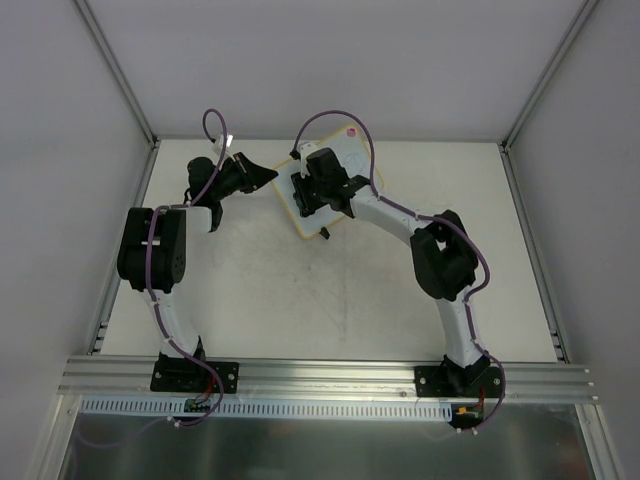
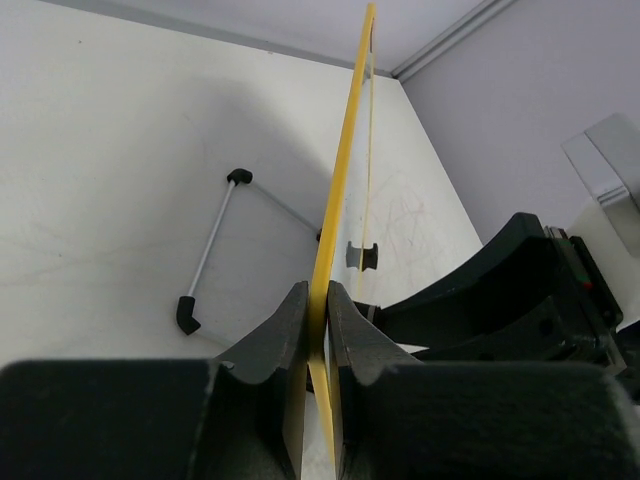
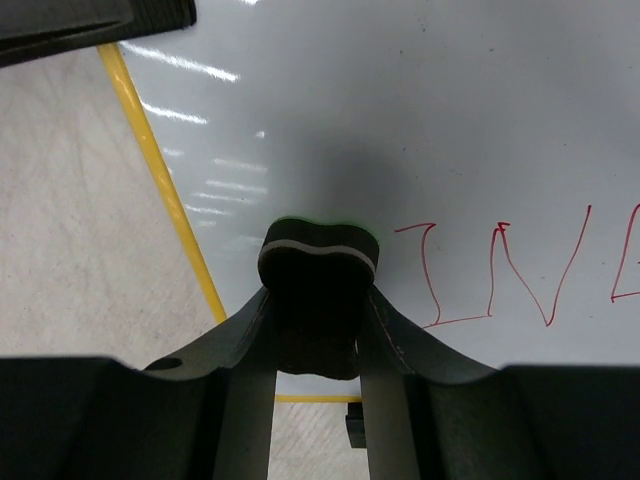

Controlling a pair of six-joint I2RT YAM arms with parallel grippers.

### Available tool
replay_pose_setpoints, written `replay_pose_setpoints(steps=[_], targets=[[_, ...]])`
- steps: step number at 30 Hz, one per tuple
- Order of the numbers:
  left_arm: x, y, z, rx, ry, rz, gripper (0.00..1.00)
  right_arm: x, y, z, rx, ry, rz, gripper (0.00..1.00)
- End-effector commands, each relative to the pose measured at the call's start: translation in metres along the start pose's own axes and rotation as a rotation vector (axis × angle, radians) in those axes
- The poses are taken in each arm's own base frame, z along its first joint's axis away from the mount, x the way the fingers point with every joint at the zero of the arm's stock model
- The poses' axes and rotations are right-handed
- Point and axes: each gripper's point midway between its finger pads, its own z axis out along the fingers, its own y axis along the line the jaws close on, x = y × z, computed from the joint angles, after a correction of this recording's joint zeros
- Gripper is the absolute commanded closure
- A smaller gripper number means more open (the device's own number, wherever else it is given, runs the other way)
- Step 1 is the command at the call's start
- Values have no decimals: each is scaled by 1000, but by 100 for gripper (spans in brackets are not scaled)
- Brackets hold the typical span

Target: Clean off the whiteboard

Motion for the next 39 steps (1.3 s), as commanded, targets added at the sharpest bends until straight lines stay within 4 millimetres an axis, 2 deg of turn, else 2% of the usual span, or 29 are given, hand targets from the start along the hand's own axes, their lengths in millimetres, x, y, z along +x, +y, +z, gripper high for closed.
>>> replay_pose_setpoints(steps=[1,2,4,5,13,27,33,35,36,39], targets=[[-8,-12,4,53,-31,95,100,-22,-1,-3,39,-108,-32,100],[-7,-11,4,52,-32,95,100,-24,1,-1,42,-131,-33,100],[-7,-10,5,52,-32,94,100,-11,-3,2,76,-118,-38,100],[-6,-10,5,54,-30,92,100,-16,-4,2,92,-147,-35,100],[-5,-10,5,61,-25,87,100,15,3,8,63,-90,-15,100],[-6,-14,4,69,-22,95,100,55,12,1,4,-40,61,100],[-5,-15,4,76,-18,96,100,44,12,2,2,-63,47,100],[-4,-19,3,96,-9,104,100,29,8,1,5,-93,51,100],[-3,-19,3,99,-7,104,100,26,14,2,-31,-94,51,100],[-2,-19,3,99,0,99,100,6,8,1,-43,-123,68,100]])
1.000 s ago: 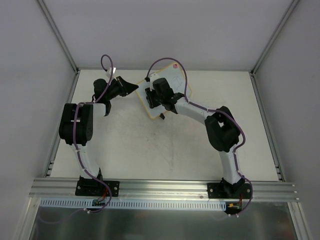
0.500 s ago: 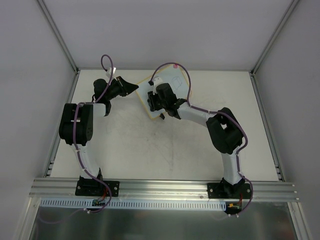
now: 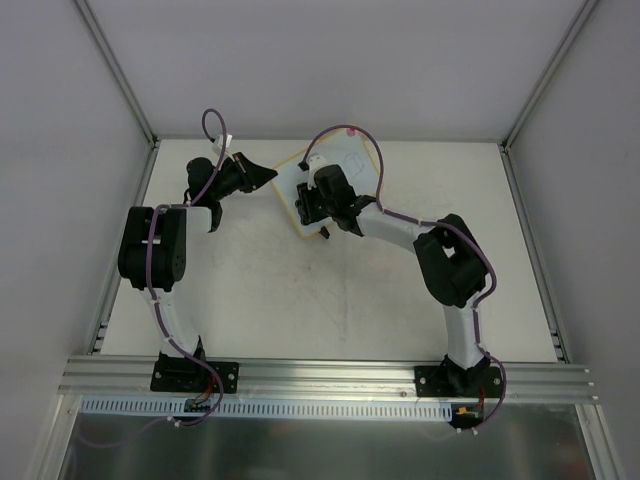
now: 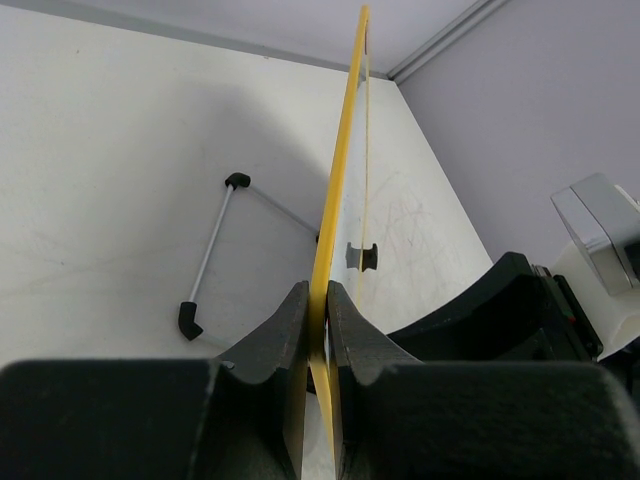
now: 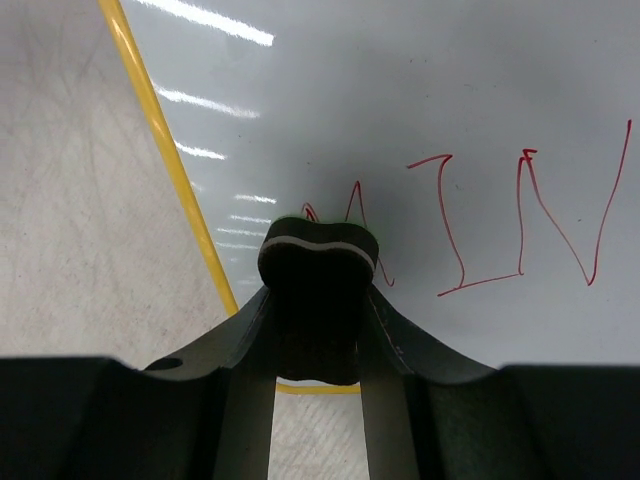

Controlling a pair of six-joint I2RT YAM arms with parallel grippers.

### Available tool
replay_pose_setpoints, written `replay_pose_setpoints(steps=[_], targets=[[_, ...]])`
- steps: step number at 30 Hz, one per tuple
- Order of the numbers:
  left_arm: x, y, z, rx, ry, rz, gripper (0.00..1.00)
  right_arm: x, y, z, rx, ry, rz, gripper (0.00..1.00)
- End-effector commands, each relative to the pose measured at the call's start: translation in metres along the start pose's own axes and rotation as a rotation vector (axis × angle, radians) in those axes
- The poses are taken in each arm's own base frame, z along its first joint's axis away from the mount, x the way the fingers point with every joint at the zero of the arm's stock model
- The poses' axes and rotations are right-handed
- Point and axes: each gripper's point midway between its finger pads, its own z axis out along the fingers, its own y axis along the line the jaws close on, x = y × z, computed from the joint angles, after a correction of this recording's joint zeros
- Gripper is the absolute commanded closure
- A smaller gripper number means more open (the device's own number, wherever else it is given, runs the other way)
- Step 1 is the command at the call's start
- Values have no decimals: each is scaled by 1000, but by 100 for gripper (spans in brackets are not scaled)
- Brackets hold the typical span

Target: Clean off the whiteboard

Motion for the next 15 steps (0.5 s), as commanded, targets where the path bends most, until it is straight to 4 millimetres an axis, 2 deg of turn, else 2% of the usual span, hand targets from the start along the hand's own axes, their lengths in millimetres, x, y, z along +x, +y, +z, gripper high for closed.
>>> replay_pose_setpoints(steps=[1,2,6,11,15], targets=[[-2,-18,2,79,4,81,100,-21,0,6,-42,-19,17,100],[-2,-19,2,83,5,83,100,-32,-4,6,-42,-35,28,100],[-2,-20,2,87,7,84,100,-46,-7,9,-60,-56,41,100],[-1,-21,1,89,9,86,100,-59,-18,14,-57,-79,63,100],[0,-20,1,89,12,85,100,-70,-18,16,-77,-88,68,100]])
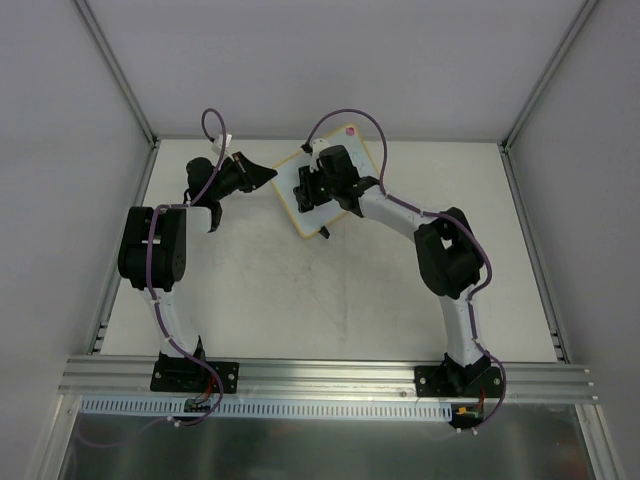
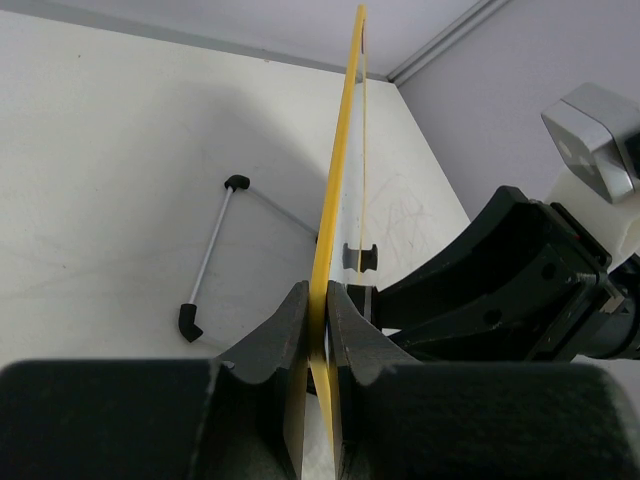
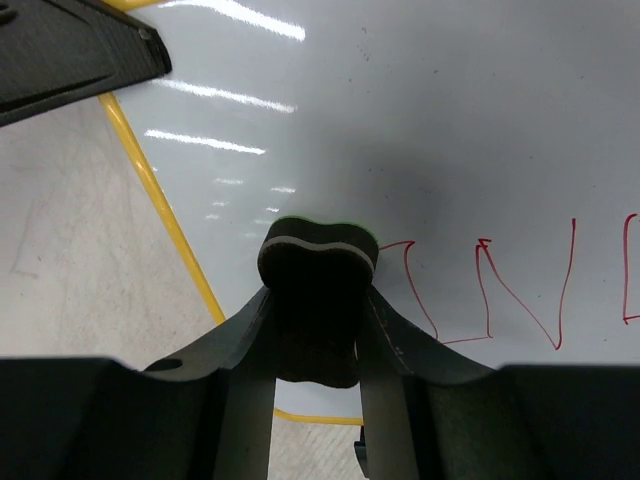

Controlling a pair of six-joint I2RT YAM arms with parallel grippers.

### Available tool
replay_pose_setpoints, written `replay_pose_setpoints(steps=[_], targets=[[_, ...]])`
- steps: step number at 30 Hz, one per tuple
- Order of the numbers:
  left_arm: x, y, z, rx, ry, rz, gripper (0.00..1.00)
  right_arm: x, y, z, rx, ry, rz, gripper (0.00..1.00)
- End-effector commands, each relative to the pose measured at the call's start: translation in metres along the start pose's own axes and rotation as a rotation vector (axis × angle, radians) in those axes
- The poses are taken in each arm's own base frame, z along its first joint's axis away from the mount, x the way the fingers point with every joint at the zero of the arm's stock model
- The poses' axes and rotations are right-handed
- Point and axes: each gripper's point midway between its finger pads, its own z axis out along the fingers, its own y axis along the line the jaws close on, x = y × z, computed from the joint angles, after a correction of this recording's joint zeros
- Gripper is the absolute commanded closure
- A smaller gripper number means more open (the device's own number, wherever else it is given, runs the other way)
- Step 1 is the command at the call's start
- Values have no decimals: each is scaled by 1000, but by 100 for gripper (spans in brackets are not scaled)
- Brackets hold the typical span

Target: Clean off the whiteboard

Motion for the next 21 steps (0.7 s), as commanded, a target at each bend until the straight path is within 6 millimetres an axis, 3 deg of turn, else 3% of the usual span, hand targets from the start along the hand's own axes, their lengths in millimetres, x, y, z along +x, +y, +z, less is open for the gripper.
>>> replay_pose_setpoints(steps=[1,16,21], targets=[[0,-19,2,84,14,80,100,-42,-7,7,0,-112,-4,100],[0,-20,1,90,16,83,100,-82,-20,5,1,-189,9,100],[-1,-21,1,92,14,87,100,-68,-22,9,-14,-155,19,100]])
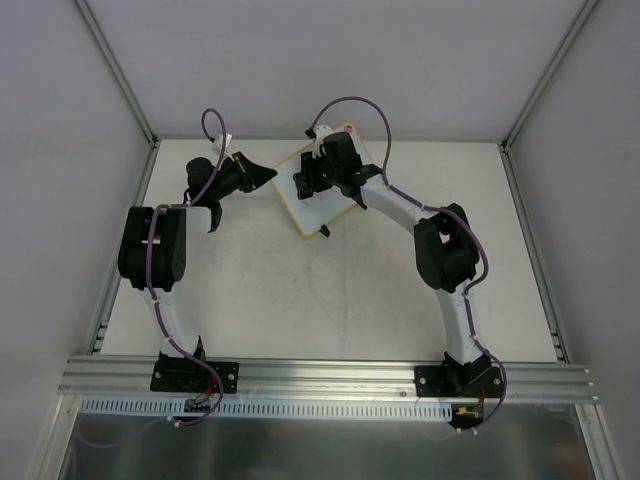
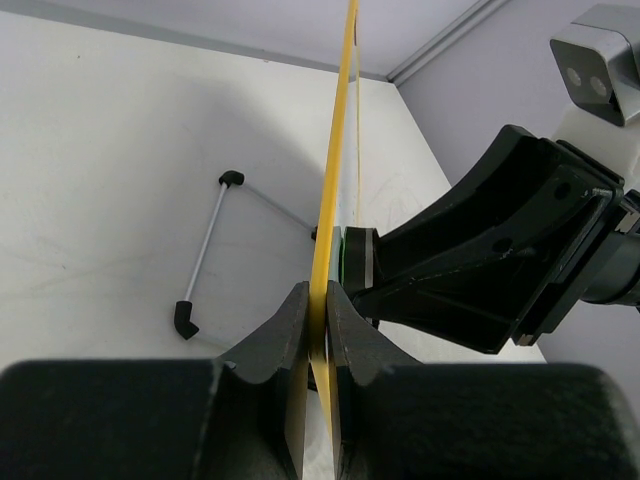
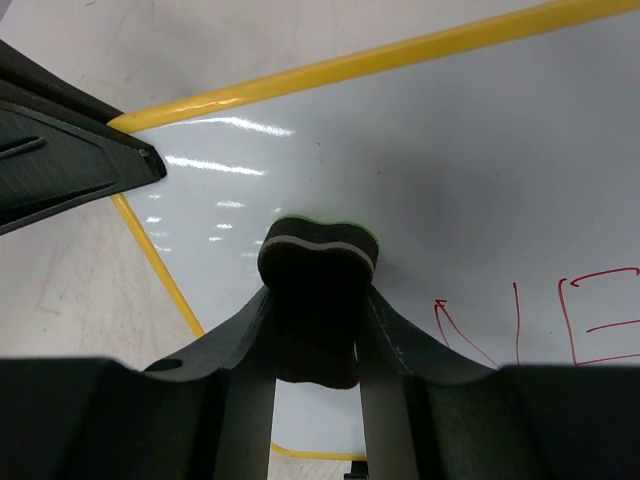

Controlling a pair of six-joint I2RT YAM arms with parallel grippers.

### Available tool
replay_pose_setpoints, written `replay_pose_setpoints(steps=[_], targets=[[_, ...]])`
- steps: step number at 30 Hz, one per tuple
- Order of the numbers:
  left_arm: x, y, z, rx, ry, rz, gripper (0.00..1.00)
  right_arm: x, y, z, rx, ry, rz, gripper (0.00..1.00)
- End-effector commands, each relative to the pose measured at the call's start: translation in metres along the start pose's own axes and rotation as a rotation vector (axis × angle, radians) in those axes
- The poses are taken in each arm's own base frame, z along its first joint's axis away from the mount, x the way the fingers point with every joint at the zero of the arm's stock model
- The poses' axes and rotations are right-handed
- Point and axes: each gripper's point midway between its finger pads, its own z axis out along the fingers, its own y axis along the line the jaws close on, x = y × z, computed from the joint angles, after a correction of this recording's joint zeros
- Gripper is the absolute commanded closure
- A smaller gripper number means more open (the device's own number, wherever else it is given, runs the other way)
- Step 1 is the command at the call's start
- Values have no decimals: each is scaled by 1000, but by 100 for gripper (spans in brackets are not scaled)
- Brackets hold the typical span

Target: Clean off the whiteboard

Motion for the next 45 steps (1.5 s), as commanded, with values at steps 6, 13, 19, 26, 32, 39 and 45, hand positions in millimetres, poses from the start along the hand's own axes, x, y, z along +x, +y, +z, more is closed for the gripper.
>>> replay_pose_setpoints(steps=[6,13,19,26,32,39,45], targets=[[1,-20,1,91,19,82,100,18,-11,3,-14,-45,48,100],[1,-21,2,96,18,86,100,73,-3,-14,-24,35,100,100],[0,-23,2,102,17,87,100,102,14,-16,-37,90,81,100],[1,-23,1,107,24,83,100,95,21,-14,-48,84,74,100],[2,-24,2,115,27,89,100,63,30,-7,-69,49,59,100],[7,-25,1,138,41,77,100,37,22,-2,-53,3,47,100],[11,-34,-3,210,65,73,100,25,1,-3,-32,-14,67,100]])
